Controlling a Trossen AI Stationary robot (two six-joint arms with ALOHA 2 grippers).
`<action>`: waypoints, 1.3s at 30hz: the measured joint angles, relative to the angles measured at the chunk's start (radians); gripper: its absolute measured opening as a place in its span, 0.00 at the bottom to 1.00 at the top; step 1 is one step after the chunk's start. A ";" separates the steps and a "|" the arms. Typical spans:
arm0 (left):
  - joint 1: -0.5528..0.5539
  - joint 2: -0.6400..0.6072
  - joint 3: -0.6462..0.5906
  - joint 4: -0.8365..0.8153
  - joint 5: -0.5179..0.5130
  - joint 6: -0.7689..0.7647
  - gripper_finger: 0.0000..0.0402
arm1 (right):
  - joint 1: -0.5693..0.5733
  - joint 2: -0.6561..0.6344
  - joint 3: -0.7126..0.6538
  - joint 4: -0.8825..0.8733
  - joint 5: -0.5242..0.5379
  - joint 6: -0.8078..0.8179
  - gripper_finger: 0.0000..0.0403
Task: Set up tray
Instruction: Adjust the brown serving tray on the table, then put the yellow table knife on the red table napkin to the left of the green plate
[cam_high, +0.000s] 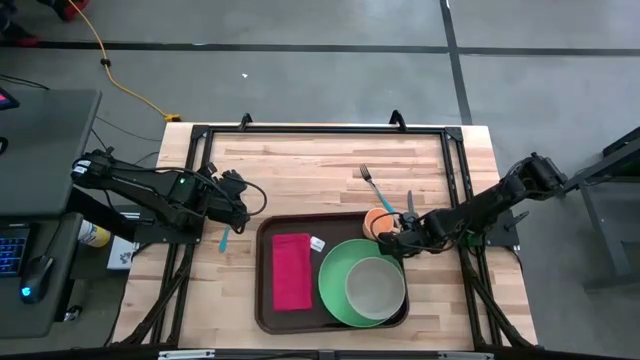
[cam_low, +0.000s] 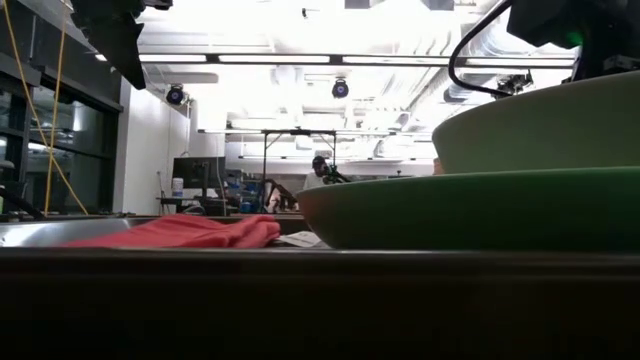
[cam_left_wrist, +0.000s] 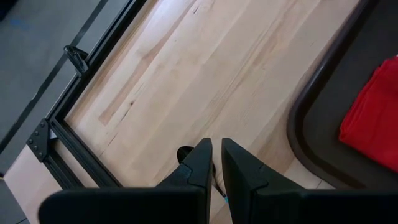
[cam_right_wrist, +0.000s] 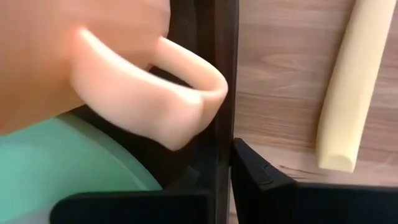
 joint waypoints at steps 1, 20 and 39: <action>0.000 0.000 0.000 0.000 0.000 0.000 0.17 | 0.000 0.000 0.000 0.002 -0.007 0.006 0.02; 0.000 0.000 0.000 0.001 0.003 0.010 0.17 | 0.036 0.003 0.108 -0.136 -0.112 0.048 0.00; 0.000 0.000 0.000 0.000 0.005 0.045 0.17 | 0.040 -0.001 0.144 -0.144 -0.106 -0.001 0.07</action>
